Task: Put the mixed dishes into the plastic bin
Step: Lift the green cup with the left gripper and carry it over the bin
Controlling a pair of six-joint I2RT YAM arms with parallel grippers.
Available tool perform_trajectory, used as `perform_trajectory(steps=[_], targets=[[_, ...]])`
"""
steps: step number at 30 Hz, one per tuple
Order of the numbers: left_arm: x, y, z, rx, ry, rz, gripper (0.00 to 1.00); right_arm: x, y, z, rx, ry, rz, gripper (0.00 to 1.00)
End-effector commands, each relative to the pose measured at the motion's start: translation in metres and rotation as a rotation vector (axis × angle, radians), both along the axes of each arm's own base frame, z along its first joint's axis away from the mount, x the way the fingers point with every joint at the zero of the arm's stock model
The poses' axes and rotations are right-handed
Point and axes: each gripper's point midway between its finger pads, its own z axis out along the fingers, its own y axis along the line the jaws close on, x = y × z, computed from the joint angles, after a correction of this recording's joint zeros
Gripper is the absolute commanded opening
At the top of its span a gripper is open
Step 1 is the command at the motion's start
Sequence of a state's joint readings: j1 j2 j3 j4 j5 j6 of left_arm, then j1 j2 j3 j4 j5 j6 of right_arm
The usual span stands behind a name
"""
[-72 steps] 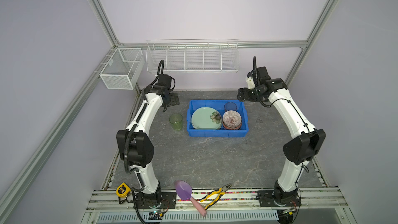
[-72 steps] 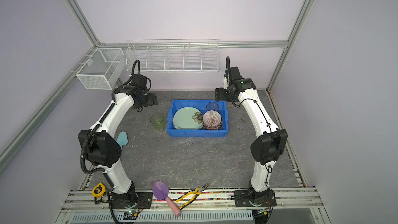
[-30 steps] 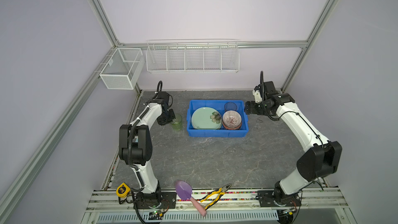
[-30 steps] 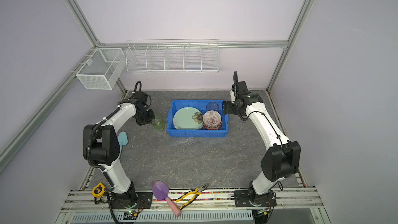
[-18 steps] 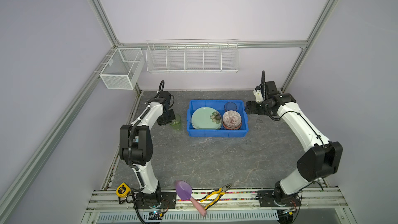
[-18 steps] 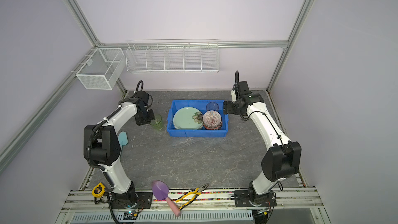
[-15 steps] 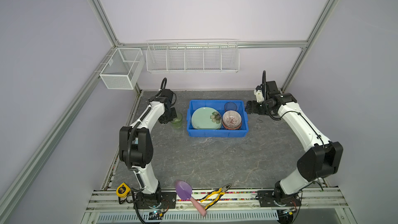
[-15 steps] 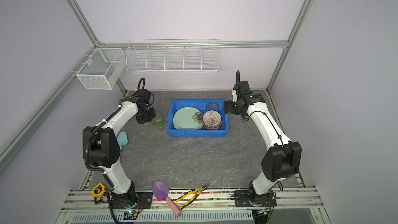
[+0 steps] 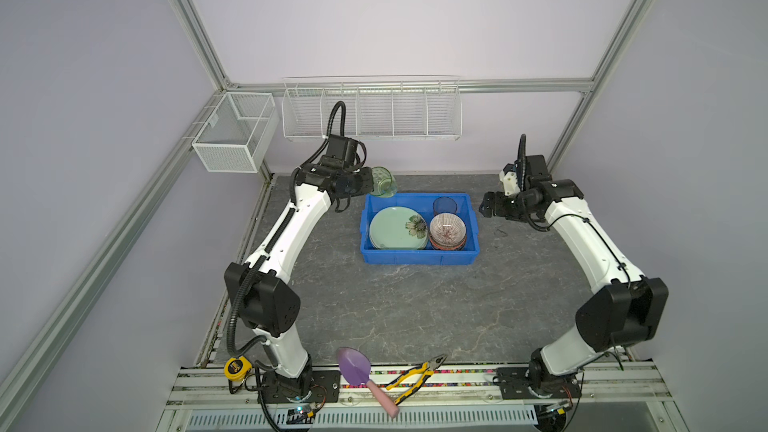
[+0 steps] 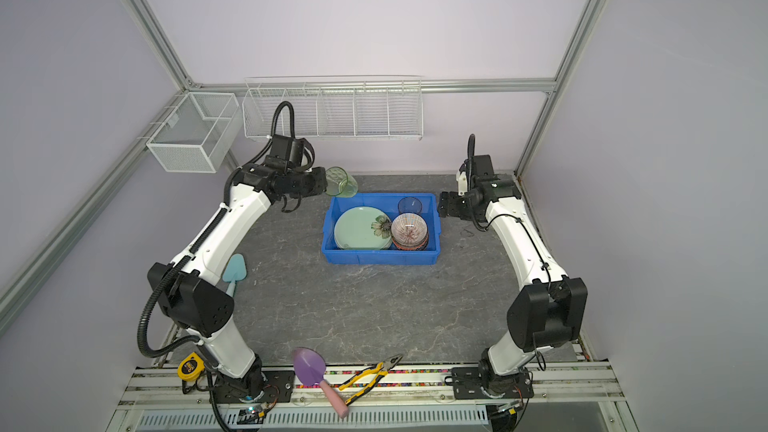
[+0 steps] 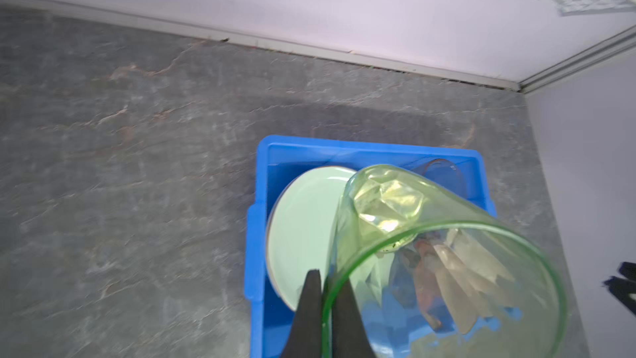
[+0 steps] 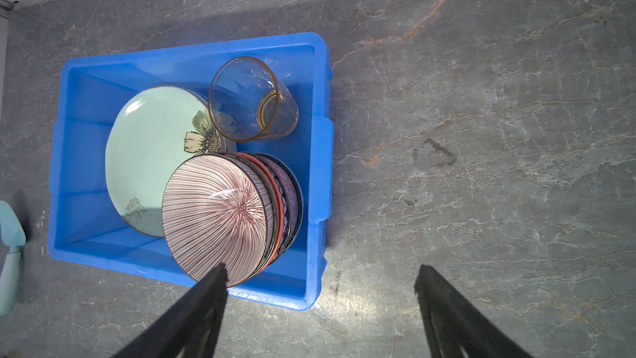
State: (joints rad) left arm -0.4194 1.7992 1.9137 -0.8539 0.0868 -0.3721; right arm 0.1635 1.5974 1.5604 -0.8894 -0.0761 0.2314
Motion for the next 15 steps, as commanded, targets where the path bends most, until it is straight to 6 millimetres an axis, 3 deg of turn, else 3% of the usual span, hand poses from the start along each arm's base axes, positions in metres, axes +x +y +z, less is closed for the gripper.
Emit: perform_trajectory(steps=[1, 10, 15], targets=[[0.012, -0.033, -0.003, -0.032, -0.013, -0.085, 0.0, -0.004, 0.002, 0.009, 0.019, -0.022, 0.019, 0.88], [0.022, -0.125, -0.02, -0.115, -0.019, -0.31, 0.0, -0.005, -0.002, 0.01, 0.016, -0.026, 0.015, 0.88], [0.031, -0.143, -0.046, -0.127, 0.02, -0.353, 0.0, -0.005, -0.007, 0.009, 0.012, -0.026, 0.008, 0.88]])
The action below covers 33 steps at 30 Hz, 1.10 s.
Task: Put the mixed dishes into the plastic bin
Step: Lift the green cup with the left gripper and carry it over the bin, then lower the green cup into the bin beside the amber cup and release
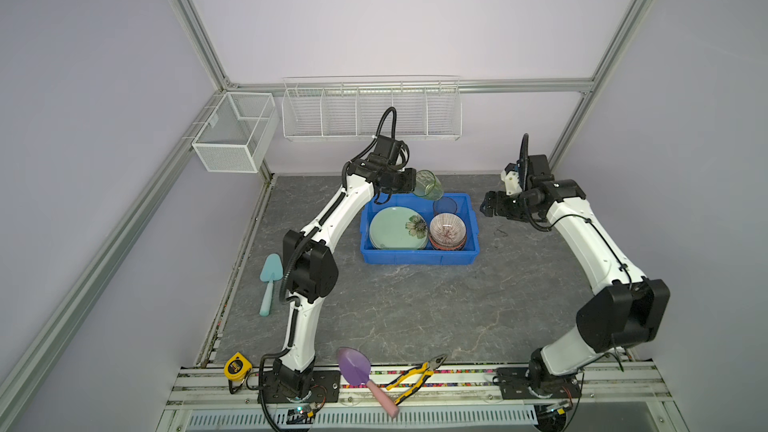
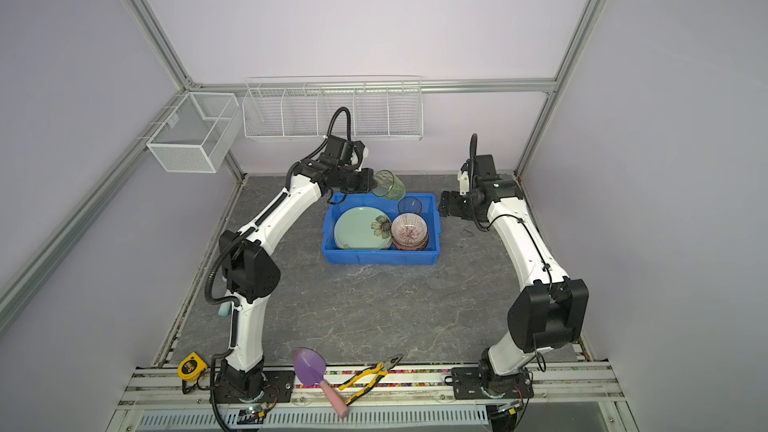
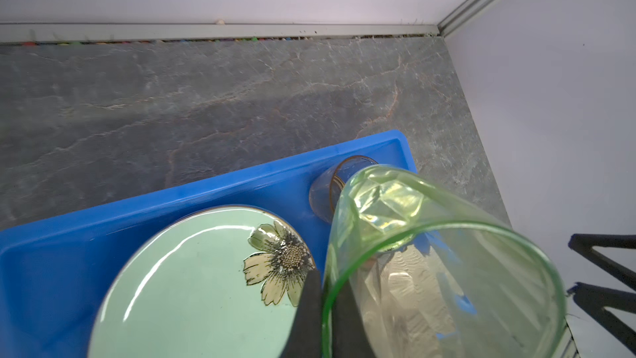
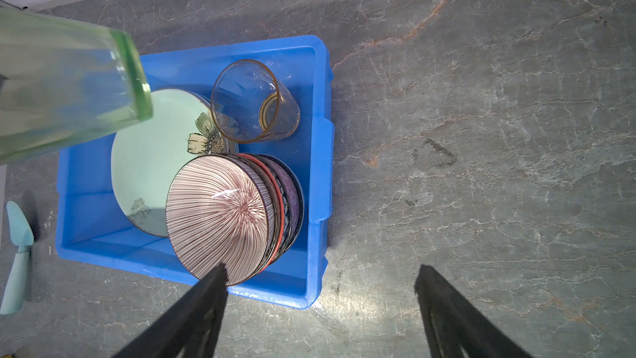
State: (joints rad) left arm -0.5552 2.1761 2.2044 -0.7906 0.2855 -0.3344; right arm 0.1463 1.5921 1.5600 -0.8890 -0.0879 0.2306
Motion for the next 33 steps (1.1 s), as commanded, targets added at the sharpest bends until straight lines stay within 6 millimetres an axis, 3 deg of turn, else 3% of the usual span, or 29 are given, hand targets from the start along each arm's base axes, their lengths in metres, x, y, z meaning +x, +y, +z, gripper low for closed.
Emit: perform_trajectory(steps=[1, 18, 33], targets=[[0.008, -0.011, 0.011, -0.045, -0.035, -0.046, 0.0, -0.005, -0.003, 0.007, 0.001, -0.021, 0.018, 0.88], [0.018, -0.04, -0.039, -0.007, -0.02, -0.141, 0.0, -0.002, -0.013, -0.001, 0.024, -0.018, -0.001, 0.88], [0.023, -0.047, -0.058, 0.044, -0.033, -0.145, 0.0, 0.0, -0.016, -0.007, 0.033, -0.006, -0.006, 0.88]])
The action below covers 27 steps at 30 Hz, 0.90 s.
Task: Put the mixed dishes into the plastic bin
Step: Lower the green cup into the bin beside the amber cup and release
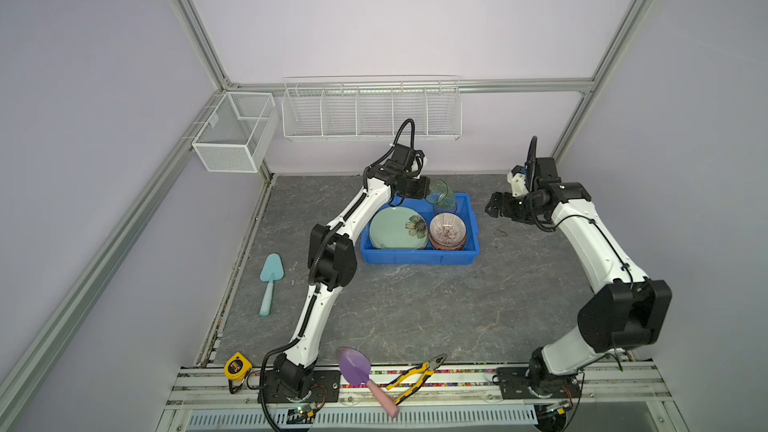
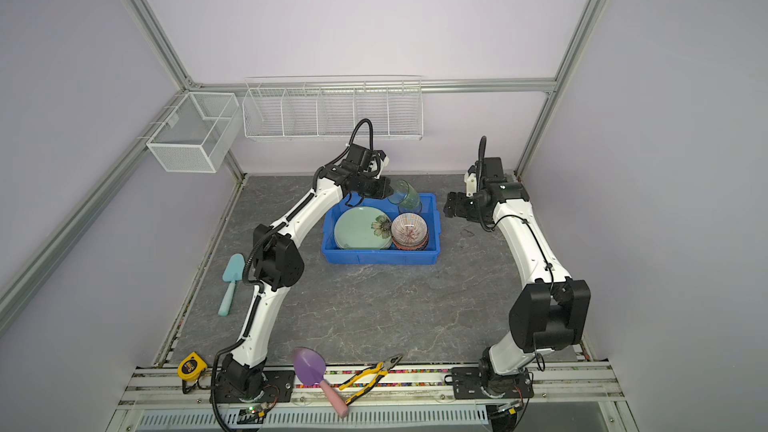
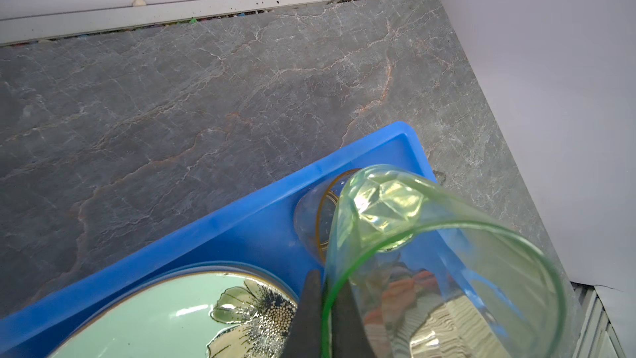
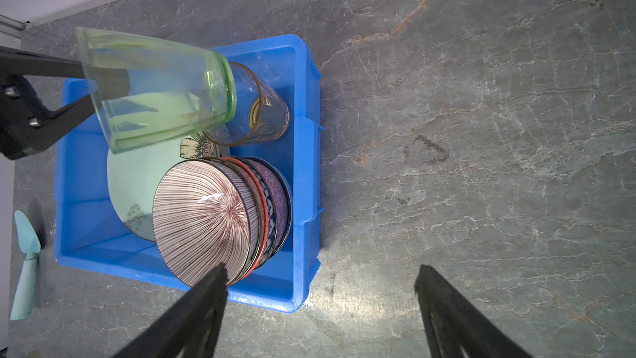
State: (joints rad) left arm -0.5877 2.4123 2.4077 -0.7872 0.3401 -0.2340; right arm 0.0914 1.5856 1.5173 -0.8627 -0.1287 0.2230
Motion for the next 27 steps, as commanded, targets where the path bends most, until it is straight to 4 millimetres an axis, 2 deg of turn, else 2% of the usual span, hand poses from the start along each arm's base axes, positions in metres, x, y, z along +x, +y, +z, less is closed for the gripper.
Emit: perform_trajectory(steps=[1, 13, 18, 27], targets=[[0.005, -0.001, -0.008, 0.025, -0.016, -0.005, 0.0, -0.001, 0.0, 0.002, 0.004, -0.018, 0.021, 0.88], [0.005, 0.004, -0.017, 0.073, -0.016, -0.003, 0.0, 0.0, -0.001, -0.002, 0.008, -0.008, 0.018, 0.88], [0.004, -0.001, -0.018, 0.054, -0.013, -0.013, 0.14, 0.001, 0.0, -0.004, 0.01, -0.002, 0.019, 0.88], [0.005, -0.01, -0.016, 0.011, -0.006, -0.021, 0.24, 0.002, 0.0, -0.003, 0.011, -0.004, 0.017, 0.88]])
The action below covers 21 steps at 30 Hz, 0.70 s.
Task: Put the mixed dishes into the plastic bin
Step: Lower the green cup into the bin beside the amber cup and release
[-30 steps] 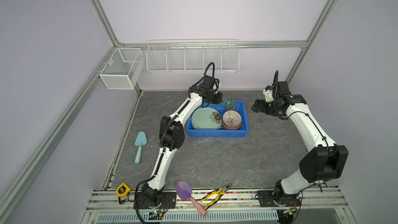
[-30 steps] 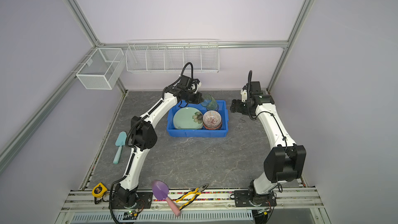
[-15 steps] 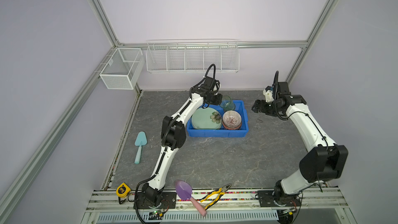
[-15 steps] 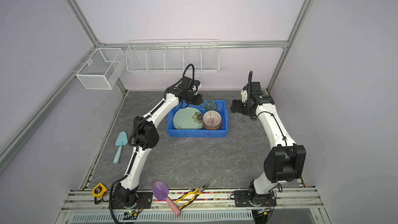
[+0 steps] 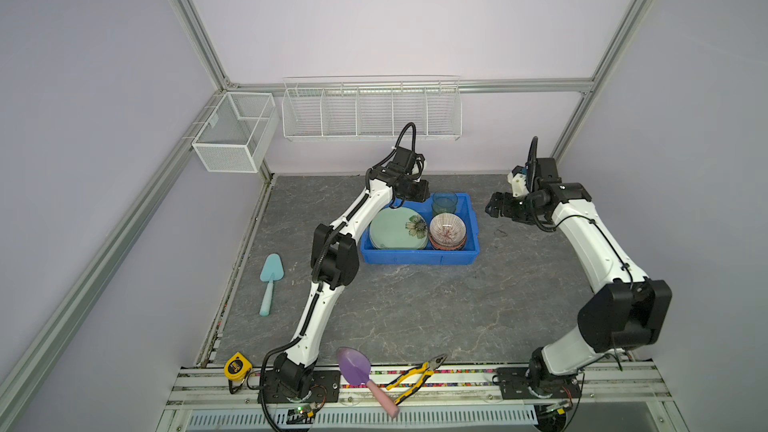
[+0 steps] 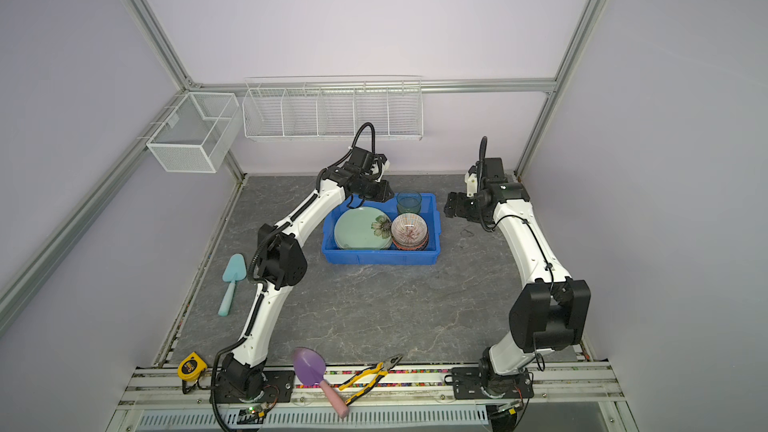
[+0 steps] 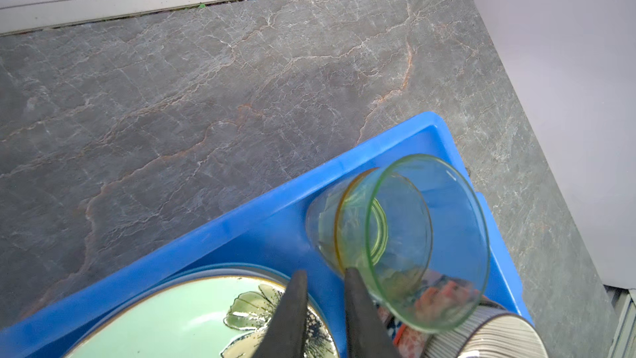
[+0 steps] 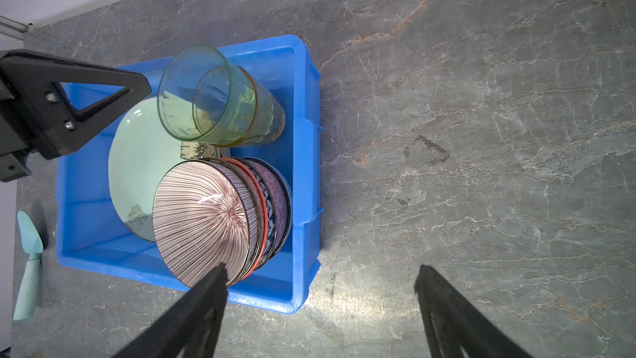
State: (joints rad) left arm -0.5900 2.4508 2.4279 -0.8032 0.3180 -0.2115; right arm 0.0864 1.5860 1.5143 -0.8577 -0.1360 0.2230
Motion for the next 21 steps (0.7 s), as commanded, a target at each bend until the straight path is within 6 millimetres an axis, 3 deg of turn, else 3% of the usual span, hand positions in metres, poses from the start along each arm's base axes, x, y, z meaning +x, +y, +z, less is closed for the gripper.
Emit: perform_trajectory(steps=[1, 7, 12, 14, 18, 21], targets=[[0.001, -0.011, 0.003, -0.035, -0.01, -0.019, 0.27, 0.002, 0.001, -0.002, 0.006, -0.004, 0.018, 0.88], [-0.003, -0.008, 0.02, -0.034, -0.027, -0.018, 0.52, -0.001, 0.001, 0.004, 0.016, -0.015, 0.017, 0.88], [-0.01, 0.01, 0.061, -0.015, -0.105, 0.01, 0.84, -0.008, 0.001, 0.012, 0.02, -0.037, 0.016, 0.88], [-0.014, 0.019, 0.08, -0.013, -0.148, 0.021, 0.93, -0.009, 0.001, 0.012, 0.02, -0.042, 0.016, 0.88], [-0.024, 0.045, 0.114, 0.0, -0.236, 0.083, 1.0, -0.012, 0.002, 0.013, 0.025, -0.051, 0.022, 0.88], [-0.033, 0.07, 0.134, -0.02, -0.296, 0.136, 0.98, -0.013, 0.003, 0.014, 0.032, -0.066, 0.027, 0.88]])
